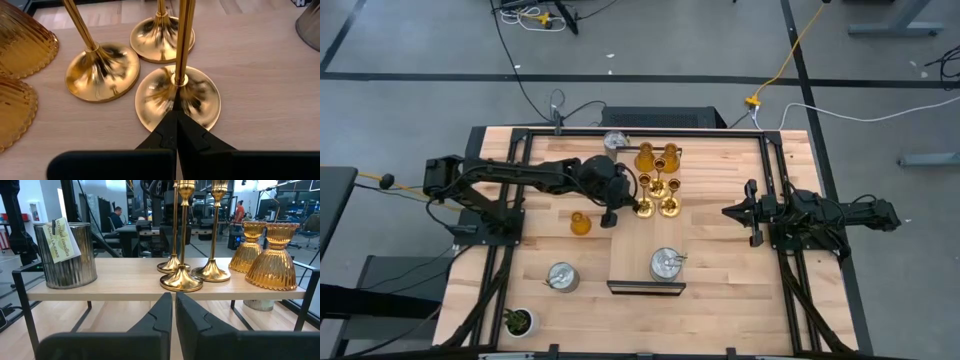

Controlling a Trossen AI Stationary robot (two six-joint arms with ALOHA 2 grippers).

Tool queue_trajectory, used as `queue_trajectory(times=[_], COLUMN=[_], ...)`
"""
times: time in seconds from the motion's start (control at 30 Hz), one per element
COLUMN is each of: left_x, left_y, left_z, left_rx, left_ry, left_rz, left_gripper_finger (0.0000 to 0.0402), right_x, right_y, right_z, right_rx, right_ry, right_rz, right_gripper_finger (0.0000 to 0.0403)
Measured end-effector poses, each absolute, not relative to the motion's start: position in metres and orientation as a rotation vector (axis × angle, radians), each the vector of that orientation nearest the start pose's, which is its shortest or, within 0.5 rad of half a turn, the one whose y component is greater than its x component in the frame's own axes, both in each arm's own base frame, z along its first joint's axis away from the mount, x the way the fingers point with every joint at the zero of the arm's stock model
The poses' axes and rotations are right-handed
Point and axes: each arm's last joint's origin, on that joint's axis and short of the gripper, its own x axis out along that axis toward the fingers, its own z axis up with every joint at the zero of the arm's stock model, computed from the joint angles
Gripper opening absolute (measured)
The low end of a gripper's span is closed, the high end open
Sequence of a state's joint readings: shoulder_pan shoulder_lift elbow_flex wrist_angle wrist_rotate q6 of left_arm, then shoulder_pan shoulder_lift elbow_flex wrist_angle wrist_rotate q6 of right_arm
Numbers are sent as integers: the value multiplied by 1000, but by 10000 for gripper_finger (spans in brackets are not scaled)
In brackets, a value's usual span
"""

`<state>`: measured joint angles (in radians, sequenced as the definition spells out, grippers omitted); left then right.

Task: Pick & Place candle stick holders
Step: Put the candle holder on the shelf aligned with the other candle holder

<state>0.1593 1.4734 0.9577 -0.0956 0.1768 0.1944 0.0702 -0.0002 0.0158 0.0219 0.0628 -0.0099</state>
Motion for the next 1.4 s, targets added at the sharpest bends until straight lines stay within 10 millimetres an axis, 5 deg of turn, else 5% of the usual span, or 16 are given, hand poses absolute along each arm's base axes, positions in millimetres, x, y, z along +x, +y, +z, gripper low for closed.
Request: queue_trajectory(times=[1.4], left_x=[315], left_y=[46], left_z=[245], left_rx=[66], left_ry=[561], left_rz=[-63], left_gripper_finger=[2], right_x=[96], right_y=[5], right_z=[171], right_rx=[-7], right_ry=[-38], right_rz=[7], right_gripper_finger=[27])
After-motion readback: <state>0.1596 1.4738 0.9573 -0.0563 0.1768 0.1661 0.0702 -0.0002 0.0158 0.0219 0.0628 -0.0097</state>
